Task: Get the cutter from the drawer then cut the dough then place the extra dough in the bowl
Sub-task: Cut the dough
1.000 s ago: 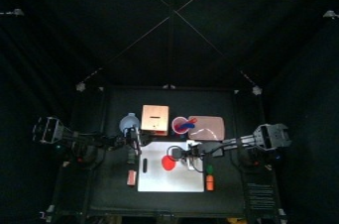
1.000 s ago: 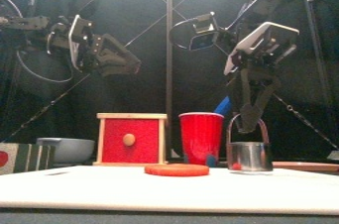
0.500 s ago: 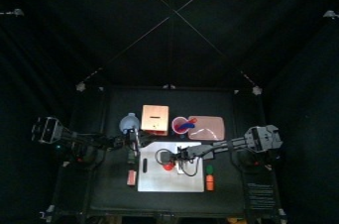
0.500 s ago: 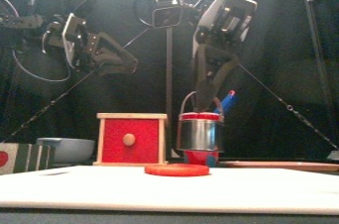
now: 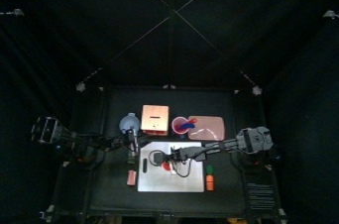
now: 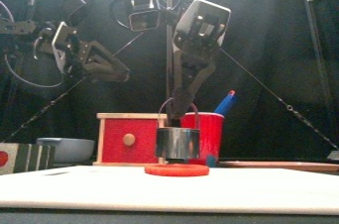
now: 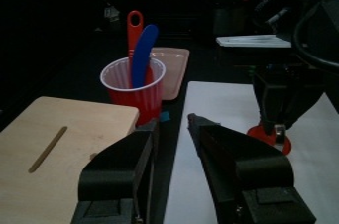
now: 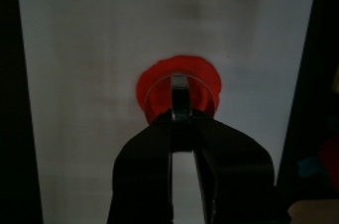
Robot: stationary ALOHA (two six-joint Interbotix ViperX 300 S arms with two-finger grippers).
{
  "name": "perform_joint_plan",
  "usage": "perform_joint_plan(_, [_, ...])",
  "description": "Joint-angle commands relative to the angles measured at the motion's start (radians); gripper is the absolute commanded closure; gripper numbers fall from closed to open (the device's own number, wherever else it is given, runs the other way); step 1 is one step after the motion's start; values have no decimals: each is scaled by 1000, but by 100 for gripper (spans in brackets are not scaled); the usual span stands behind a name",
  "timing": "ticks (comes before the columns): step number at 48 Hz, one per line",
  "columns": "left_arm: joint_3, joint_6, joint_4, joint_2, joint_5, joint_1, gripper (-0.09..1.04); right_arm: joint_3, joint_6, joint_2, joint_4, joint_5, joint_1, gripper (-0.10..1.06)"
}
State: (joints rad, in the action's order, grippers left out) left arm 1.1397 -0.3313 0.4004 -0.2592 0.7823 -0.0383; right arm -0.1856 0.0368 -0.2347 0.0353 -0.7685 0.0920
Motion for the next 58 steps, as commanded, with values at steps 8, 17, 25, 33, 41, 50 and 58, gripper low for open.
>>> perform_joint_plan(8, [-8,3,0,-8,9,-5,22,17,0,12,3,3,-8,52])
perform_joint_plan(17, [-8,3,8,-6,9,-9,22,18,0,2,8,11,-11,52])
perform_joint_plan(25, [-6,3,9,-8,9,-9,22,15,2,-2,14,14,-12,52])
perform_joint_plan(33, [-6,3,9,-6,9,-9,22,15,-2,0,15,15,-11,51])
perform_joint_plan(41, [-9,6,14,-6,9,-9,22,9,0,9,5,61,-5,39])
perform_joint_plan(50, [-11,8,20,2,9,-11,22,-3,2,18,5,75,-5,20])
perform_joint_plan(58, [-12,8,37,5,9,-21,22,-29,2,40,18,104,-3,18])
